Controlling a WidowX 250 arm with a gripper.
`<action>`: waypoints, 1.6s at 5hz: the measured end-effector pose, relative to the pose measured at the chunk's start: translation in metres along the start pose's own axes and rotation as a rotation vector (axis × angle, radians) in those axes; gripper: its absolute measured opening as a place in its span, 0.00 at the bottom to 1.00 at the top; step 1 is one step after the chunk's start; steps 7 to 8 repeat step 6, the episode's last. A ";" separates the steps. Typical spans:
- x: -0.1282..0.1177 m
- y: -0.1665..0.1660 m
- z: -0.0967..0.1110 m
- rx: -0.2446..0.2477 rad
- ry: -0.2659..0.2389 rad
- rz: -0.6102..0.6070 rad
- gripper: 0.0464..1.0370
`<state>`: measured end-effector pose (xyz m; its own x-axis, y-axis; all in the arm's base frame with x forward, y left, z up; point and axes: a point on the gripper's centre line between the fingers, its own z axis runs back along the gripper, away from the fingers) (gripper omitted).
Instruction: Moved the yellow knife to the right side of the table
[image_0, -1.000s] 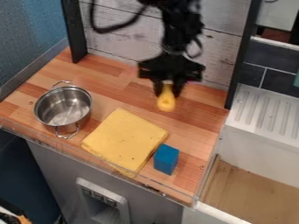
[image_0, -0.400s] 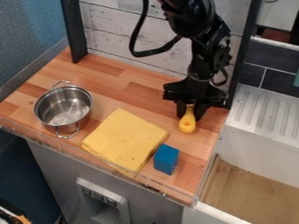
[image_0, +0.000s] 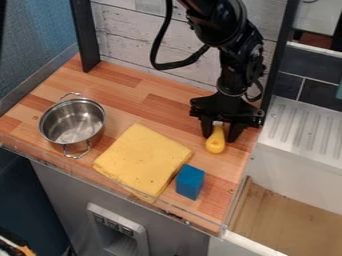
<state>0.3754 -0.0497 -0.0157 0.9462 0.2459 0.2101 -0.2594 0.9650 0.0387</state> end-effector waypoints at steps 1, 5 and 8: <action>-0.001 0.002 -0.001 0.006 0.003 -0.002 0.94; 0.005 0.015 0.078 -0.037 -0.173 -0.029 0.96; 0.006 0.015 0.081 -0.040 -0.182 -0.035 0.96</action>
